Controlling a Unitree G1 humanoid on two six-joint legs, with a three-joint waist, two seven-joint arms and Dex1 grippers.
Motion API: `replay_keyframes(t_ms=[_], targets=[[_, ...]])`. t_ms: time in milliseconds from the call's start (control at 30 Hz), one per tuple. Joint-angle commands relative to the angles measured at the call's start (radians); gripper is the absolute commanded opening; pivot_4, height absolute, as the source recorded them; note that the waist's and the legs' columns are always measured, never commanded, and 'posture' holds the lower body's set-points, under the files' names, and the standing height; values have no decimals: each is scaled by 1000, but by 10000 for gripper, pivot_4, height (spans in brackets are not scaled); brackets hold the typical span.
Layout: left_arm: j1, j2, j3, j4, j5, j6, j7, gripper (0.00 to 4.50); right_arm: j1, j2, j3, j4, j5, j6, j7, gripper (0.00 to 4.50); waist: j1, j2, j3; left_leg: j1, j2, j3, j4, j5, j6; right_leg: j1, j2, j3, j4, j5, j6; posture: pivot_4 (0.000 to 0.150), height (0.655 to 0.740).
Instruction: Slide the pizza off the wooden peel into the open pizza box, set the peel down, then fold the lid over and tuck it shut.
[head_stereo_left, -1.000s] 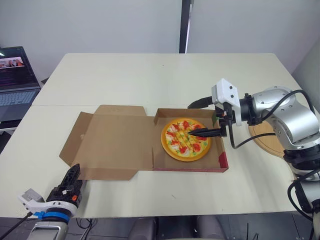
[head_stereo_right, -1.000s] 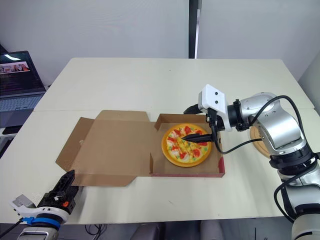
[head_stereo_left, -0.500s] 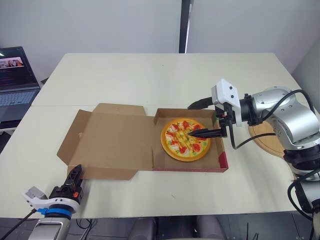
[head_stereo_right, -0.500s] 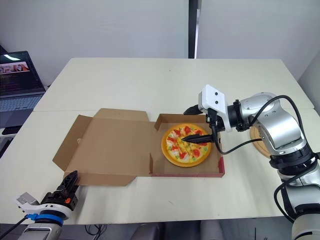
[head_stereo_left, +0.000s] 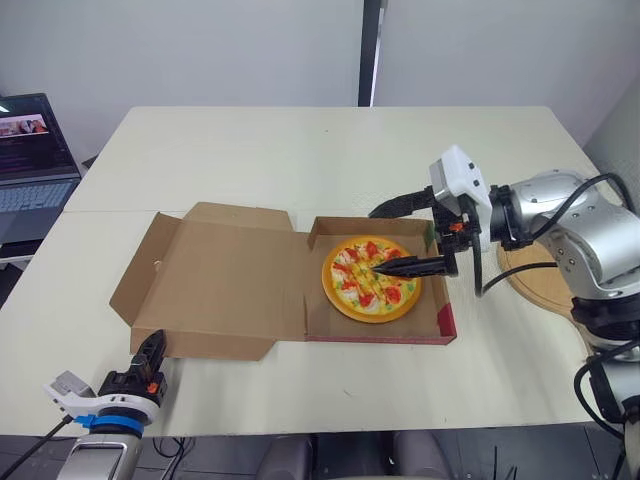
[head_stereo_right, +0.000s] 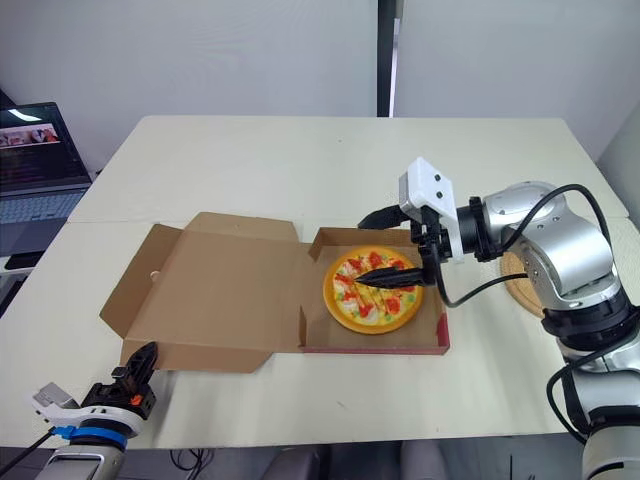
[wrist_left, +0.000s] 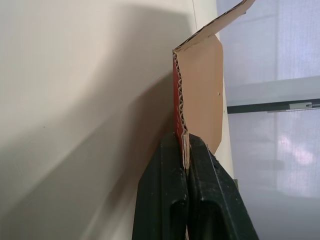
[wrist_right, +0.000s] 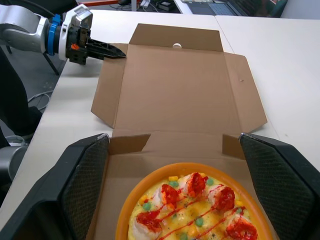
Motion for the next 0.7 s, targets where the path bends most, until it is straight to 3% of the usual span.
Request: replay_keyframes(t_ms=[33,700], targets=[[-5,-1,-12,-42,10,0,9,94,-24,4,-36,-34,31,6,-5,45000,0,0,0,0,0,0,0,0,0,0,0,0,0,0,0,1500,7400],[-5,-17,-38,-101,27,-18,53,94,-38,31,-65,-37,117,6,4,45000,2,0,0,0,0,0,0,0,0,0,0,0,0,0,0,1500,7400]])
